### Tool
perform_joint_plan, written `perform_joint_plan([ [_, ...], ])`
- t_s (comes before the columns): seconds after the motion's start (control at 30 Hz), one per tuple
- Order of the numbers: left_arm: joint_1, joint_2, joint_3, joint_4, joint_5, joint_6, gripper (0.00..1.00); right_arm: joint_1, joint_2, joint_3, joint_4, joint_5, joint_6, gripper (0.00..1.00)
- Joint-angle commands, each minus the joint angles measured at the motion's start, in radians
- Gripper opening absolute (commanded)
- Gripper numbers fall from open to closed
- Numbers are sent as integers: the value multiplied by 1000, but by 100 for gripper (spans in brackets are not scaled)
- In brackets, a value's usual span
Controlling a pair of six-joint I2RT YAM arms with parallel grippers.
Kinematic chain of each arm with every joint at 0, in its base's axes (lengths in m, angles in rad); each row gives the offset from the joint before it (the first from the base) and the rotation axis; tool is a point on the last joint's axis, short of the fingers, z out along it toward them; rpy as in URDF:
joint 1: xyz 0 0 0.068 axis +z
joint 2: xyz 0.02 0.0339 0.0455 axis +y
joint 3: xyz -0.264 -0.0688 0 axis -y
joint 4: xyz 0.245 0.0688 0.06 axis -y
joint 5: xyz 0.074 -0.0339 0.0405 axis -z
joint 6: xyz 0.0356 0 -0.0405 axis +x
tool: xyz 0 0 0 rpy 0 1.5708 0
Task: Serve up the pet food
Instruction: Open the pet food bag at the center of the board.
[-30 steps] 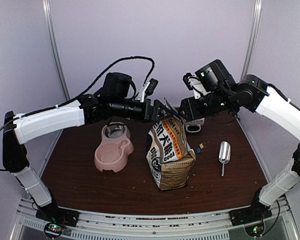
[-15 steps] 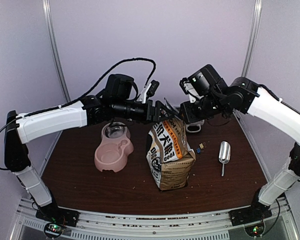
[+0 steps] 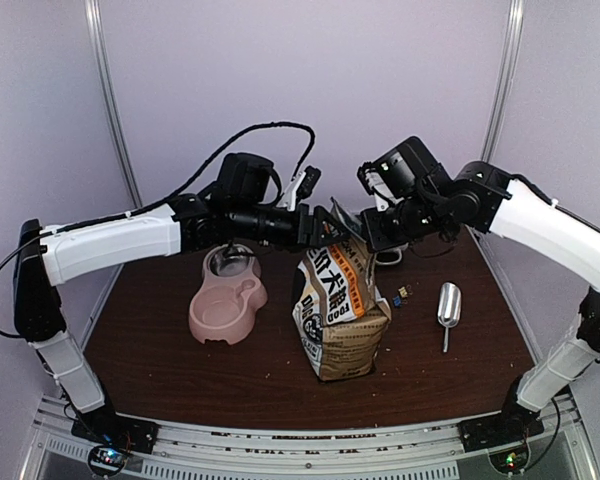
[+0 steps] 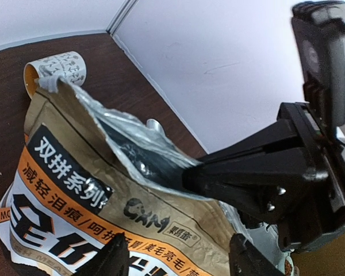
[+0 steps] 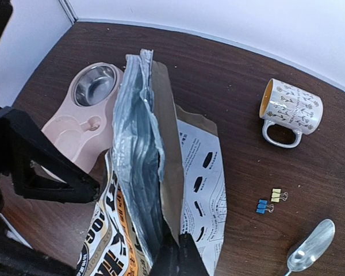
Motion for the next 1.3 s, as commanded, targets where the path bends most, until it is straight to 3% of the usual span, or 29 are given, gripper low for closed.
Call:
perform_joint_plan([
  [0.0, -2, 10, 15, 44, -29, -21, 62, -26, -95, -97, 142, -212, 33, 0],
  [0.23, -2, -10, -15, 91, -66, -57, 63, -44, -132, -152, 307, -436, 71, 0],
  [0.47, -2, -30, -41, 110, -96, -60, 65, -45, -128, -162, 343, -477, 90, 0],
  [0.63, -2, -24, -50, 109, -90, -67, 46, -45, -127, -165, 344, -465, 96, 0],
  [1.03, -2, 12, -34, 140, -22, -76, 28, -45, -136, -169, 333, -427, 91, 0],
  [1.17, -1, 10, -20, 151, 4, -72, 4, -45, -143, -172, 313, -377, 85, 0],
  [1.27, 10, -23, -9, 54, -77, -17, 0, -45, -156, -161, 271, -292, 73, 0],
])
